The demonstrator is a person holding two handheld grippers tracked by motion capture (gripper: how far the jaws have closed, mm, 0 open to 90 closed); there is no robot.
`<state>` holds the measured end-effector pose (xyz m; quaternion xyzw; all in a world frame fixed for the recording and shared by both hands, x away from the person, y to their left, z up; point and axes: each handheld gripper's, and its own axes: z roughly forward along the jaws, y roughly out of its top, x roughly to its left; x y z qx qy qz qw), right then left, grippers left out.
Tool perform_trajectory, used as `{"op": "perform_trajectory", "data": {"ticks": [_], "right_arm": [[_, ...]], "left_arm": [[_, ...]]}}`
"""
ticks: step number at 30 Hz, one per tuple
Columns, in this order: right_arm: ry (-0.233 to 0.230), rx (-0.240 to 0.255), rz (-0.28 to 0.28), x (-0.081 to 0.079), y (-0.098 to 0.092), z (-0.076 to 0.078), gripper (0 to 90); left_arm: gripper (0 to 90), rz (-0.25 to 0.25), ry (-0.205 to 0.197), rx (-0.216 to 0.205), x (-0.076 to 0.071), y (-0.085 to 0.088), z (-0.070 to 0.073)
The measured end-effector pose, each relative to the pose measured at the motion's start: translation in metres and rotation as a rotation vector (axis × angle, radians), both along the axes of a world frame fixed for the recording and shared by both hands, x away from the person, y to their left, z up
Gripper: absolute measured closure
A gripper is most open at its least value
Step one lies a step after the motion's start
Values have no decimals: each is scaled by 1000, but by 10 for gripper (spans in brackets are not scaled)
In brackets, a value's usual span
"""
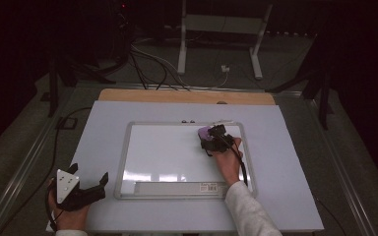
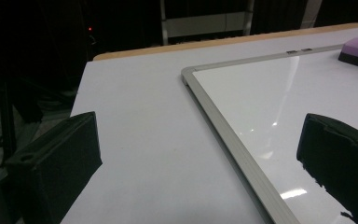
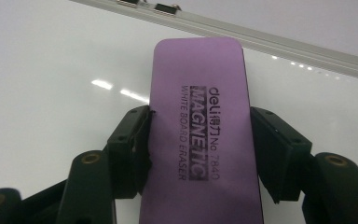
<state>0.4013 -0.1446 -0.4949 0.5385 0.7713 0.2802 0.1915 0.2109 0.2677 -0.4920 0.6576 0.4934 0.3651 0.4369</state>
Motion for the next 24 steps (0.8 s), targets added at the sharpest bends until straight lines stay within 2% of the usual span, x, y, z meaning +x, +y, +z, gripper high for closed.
{"op": "perform_trajectory", "data": {"ticks": [3,9,24], "right_arm": [[1,-8,-19,0,-4,1,414],[5,41,-62,0,-21,3,414],[10,33,-103,0,-39,0,413]], "left_arm": [[4,1,-1,-1,0,0,0],[4,-2,2,5,1,-1,0],[4,-2,3,2,1,0,0]]}}
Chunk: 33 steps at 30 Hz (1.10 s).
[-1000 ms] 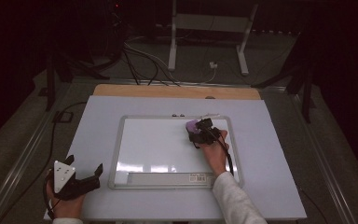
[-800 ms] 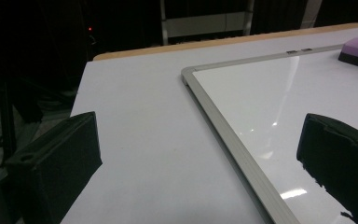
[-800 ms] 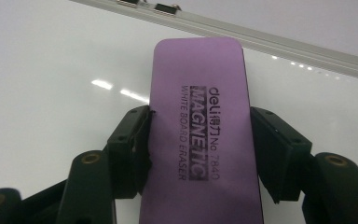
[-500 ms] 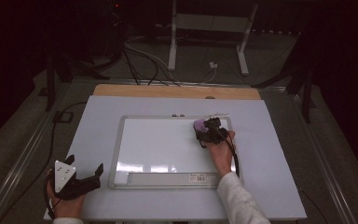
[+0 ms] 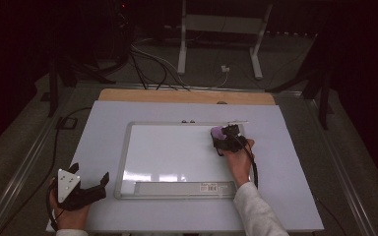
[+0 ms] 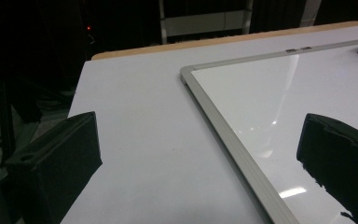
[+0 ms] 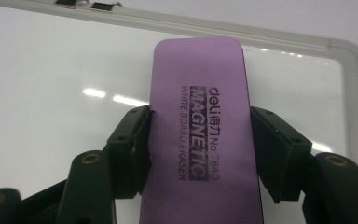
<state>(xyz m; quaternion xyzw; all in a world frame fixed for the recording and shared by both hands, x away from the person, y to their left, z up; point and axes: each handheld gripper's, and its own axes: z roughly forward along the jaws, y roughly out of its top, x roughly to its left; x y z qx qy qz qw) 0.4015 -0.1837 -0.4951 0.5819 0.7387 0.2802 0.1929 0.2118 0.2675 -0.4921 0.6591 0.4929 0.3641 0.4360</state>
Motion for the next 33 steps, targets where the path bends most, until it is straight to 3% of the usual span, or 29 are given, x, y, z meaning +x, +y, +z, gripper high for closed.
{"op": "perform_trajectory", "data": {"ticks": [20,25,29,33], "right_arm": [[5,6,-9,-1,-13,0,403],[-50,22,-4,-6,-13,7,336],[-107,20,20,-11,-9,15,334],[-110,-23,60,-16,-2,15,340]], "left_arm": [[4,-2,-1,2,0,-1,0],[4,-3,1,2,1,-1,0],[4,-4,-1,2,0,-2,0],[4,-4,0,2,0,-2,0]]}}
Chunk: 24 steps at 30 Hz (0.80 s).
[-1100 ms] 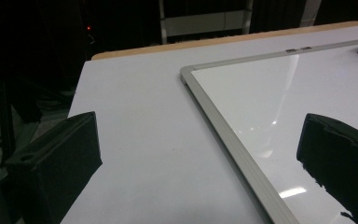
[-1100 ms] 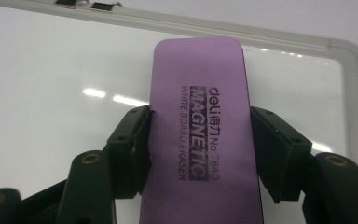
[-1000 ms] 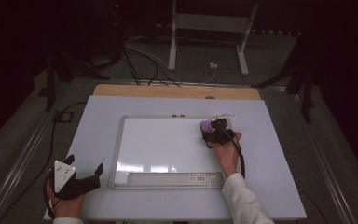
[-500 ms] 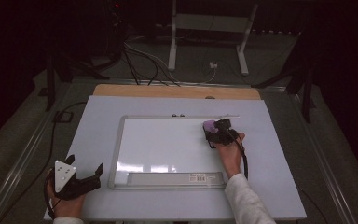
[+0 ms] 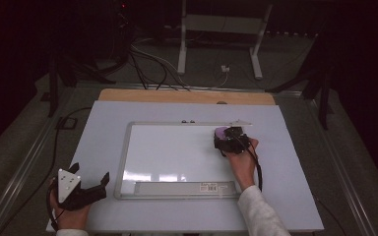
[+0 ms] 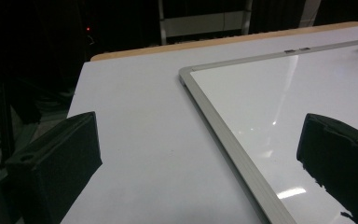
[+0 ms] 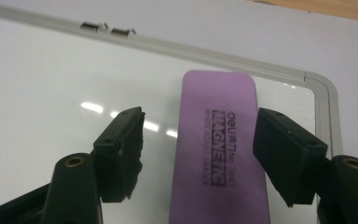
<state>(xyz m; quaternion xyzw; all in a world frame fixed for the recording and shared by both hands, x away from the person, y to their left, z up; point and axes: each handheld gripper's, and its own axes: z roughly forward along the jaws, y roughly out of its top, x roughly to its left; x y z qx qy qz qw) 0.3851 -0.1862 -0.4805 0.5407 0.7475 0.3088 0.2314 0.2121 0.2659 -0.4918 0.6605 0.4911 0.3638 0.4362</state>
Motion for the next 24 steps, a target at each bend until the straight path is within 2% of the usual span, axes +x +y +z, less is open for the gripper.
{"op": "perform_trajectory", "data": {"ticks": [8,24], "right_arm": [[6,-57,18,-5,5,-9,354],[17,-67,57,-4,4,-9,299]], "left_arm": [[4,-1,0,1,0,0,0],[4,-3,0,3,0,0,0]]}}
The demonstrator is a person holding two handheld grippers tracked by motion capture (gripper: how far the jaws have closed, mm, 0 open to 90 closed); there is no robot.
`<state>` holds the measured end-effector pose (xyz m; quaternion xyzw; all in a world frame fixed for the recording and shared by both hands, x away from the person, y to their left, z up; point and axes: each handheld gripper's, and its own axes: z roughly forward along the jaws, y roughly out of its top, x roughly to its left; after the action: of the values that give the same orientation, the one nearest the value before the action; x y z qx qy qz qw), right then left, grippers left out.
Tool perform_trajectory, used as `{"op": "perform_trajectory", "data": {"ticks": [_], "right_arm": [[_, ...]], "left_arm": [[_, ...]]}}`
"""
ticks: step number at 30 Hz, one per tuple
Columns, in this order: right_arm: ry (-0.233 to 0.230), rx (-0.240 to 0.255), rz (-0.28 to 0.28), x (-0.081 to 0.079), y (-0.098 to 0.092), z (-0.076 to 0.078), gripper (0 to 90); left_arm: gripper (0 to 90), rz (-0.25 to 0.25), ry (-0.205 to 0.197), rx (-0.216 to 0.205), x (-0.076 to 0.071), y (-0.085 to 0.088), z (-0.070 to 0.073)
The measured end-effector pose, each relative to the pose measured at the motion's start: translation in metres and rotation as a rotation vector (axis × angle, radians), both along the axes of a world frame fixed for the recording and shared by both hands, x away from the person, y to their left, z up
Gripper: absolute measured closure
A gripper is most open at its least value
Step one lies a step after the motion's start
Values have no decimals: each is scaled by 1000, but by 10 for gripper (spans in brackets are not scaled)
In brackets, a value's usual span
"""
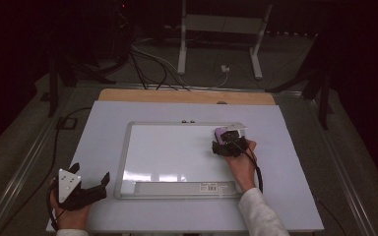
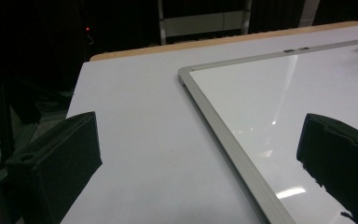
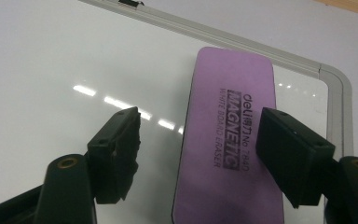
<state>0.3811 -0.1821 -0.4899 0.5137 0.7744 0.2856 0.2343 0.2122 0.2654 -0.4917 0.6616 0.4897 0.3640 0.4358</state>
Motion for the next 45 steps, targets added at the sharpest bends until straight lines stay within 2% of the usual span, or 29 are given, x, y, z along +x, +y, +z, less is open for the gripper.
{"op": "perform_trajectory", "data": {"ticks": [9,13,20,31,35,39,42,45], "right_arm": [[-12,5,-17,-1,-2,-1,288],[-20,-7,-17,-2,-2,-2,294],[-7,-18,-35,1,-7,-1,282],[22,1,-71,7,-18,-1,312],[62,25,-69,9,-23,-4,367],[41,48,-87,7,-24,-4,468],[20,60,-102,7,-24,-1,577],[16,57,-119,8,-26,-1,608]], "left_arm": [[4,1,1,-2,0,0,0],[4,0,3,-1,0,0,-1],[4,0,2,-3,0,0,0],[4,0,4,-2,1,0,-1],[4,0,3,-1,1,0,-1],[4,1,3,-2,1,0,-1],[4,0,3,-2,1,0,-1],[4,0,3,-2,1,0,-1]]}}
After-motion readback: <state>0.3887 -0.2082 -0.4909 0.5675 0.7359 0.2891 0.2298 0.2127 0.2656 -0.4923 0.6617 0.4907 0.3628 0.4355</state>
